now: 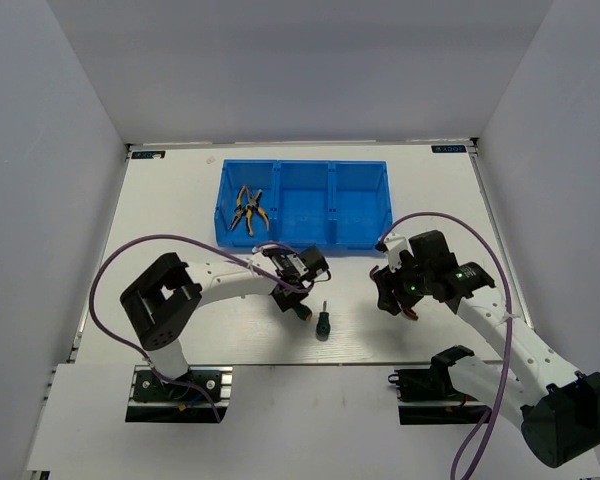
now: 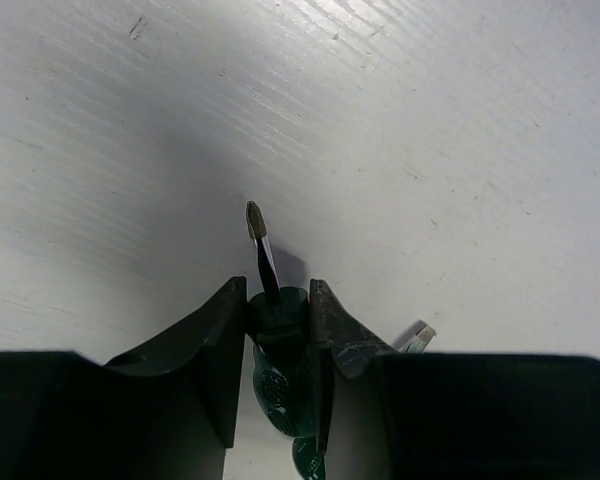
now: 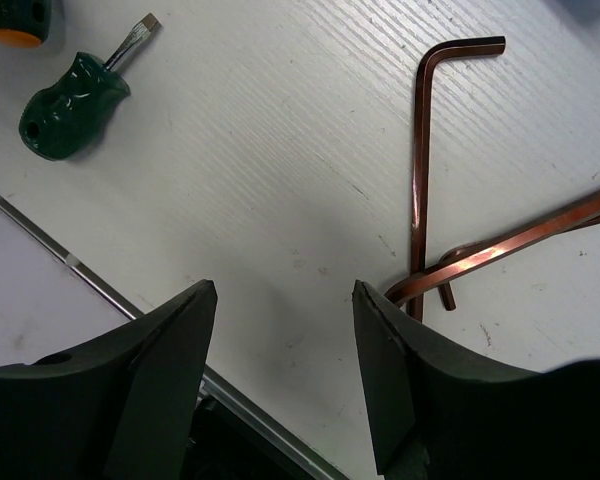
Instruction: Sort the tools into containers
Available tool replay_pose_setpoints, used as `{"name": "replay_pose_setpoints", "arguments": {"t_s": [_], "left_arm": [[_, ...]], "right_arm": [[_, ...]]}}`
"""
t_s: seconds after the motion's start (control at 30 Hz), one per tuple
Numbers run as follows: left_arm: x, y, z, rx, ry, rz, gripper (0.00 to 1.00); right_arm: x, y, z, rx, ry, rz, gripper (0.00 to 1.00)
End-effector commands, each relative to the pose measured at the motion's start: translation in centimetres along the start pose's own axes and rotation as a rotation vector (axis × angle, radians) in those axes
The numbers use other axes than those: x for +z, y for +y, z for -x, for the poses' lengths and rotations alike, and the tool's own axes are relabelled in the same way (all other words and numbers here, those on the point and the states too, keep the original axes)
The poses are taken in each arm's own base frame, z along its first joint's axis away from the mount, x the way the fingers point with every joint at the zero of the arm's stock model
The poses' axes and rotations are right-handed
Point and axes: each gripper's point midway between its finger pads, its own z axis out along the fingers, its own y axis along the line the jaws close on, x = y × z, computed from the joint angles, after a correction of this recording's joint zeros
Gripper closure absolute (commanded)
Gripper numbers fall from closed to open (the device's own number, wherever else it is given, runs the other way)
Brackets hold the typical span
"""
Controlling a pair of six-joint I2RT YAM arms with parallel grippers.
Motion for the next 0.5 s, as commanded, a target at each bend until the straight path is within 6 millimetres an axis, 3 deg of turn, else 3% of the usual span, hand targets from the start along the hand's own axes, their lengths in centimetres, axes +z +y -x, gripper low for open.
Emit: {"name": "replay_pose_setpoints", "arguments": {"t_s": [0.0, 0.17, 0.27, 0.3, 0.47], "left_arm": [[-3.5, -3.5, 1.8, 0.024, -0.023, -0.13, 1.0], [-7.6, -6.6, 4.9, 0.056, -0.105, -0.26, 1.0], [-10.1, -8.5, 8.1, 0.051, -0.211, -0.313, 1.0], [-10.3, -8.3, 9.3, 0.042, -0.233, -0.295, 1.0], [-10.9, -11.1, 14.7, 0.036, -0.356, -0.297, 1.0]], "right_arm": [[-0.2, 0.2, 0.4, 0.008, -0.014, 0.01, 0.37], [-0.2, 0.5, -0.2, -0.002, -0.002, 0.024, 0.37], [-0.2, 0.8, -0.3, -0.011, -0.005, 0.044, 0.45], [-0.2, 1.1, -0.4, -0.017, -0.004, 0.059, 0.45], [-0.4, 2.2, -0.7, -0.06, -0.017, 0.123, 0.53]]}}
